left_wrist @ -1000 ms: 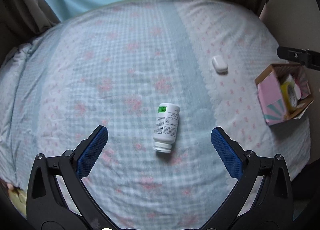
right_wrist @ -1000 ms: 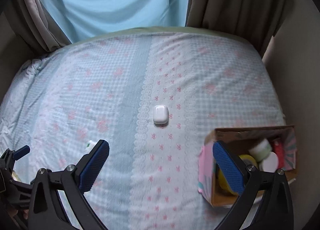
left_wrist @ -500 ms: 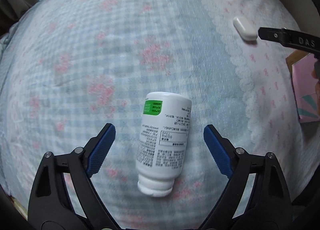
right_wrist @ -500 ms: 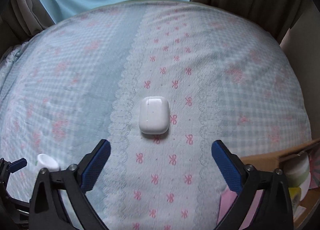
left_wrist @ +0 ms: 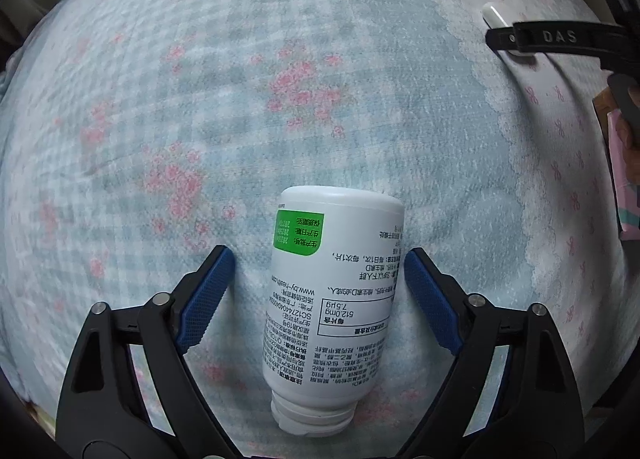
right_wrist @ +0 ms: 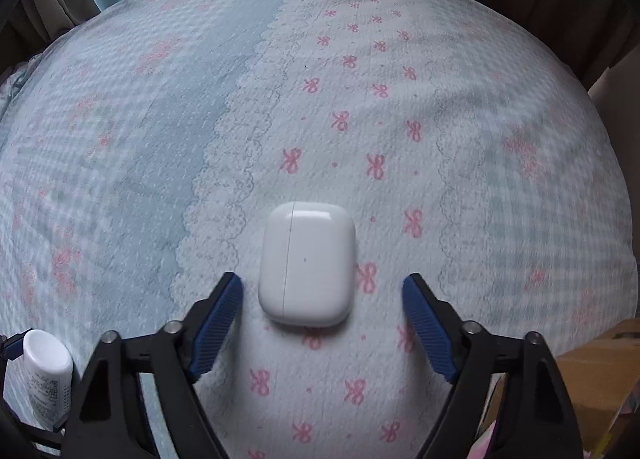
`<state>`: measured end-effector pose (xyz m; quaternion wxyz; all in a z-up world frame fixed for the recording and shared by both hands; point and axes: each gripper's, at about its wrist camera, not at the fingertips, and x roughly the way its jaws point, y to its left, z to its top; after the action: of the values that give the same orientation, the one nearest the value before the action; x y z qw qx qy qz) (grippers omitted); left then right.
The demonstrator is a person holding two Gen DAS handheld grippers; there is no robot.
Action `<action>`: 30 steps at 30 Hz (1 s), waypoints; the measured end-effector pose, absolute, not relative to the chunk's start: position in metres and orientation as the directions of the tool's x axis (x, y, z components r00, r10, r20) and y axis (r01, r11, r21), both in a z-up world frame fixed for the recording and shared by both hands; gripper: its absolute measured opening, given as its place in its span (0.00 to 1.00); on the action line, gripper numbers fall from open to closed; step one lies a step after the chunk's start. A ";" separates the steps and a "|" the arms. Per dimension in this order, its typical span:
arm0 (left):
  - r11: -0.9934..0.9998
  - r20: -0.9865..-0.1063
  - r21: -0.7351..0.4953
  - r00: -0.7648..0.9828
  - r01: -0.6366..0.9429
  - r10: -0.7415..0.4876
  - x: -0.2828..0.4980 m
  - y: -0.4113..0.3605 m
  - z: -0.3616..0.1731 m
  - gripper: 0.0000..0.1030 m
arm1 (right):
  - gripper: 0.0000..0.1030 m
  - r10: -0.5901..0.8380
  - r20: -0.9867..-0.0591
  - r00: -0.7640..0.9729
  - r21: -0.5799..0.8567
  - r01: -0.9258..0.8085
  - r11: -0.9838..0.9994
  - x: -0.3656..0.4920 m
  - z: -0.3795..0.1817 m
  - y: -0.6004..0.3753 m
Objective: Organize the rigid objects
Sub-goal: 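Grasp the white pill bottle with the left tool while the right tool grasps the white earbud case, then carry the pill bottle and earbud case into the pink box and release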
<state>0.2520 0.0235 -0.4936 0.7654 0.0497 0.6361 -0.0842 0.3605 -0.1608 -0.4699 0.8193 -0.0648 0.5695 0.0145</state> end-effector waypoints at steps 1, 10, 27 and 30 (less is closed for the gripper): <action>0.980 -0.982 -0.028 0.180 0.194 -0.064 0.253 0.022 -0.493 0.68 | 0.62 -0.044 -0.934 0.354 -0.082 -0.092 0.992 0.363 -0.469 -0.161; 0.979 -0.978 -0.032 0.194 0.203 -0.072 0.253 0.014 -0.486 0.45 | 0.41 -0.039 -0.934 0.354 -0.076 -0.090 0.993 0.380 -0.469 -0.153; 0.987 -0.962 -0.153 0.223 0.043 -0.158 0.248 0.066 -0.467 0.45 | 0.41 0.007 -0.929 0.371 -0.042 -0.124 0.991 0.356 -0.444 -0.148; 0.986 -0.956 -0.164 0.243 0.021 -0.164 0.244 0.074 -0.455 0.45 | 0.41 0.023 -0.922 0.385 -0.031 -0.134 0.991 0.347 -0.431 -0.148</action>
<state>0.2441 0.0745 -0.4547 0.7863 -0.0585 0.6122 -0.0587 0.3474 -0.1482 -0.4307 0.8308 -0.0501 0.5524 0.0472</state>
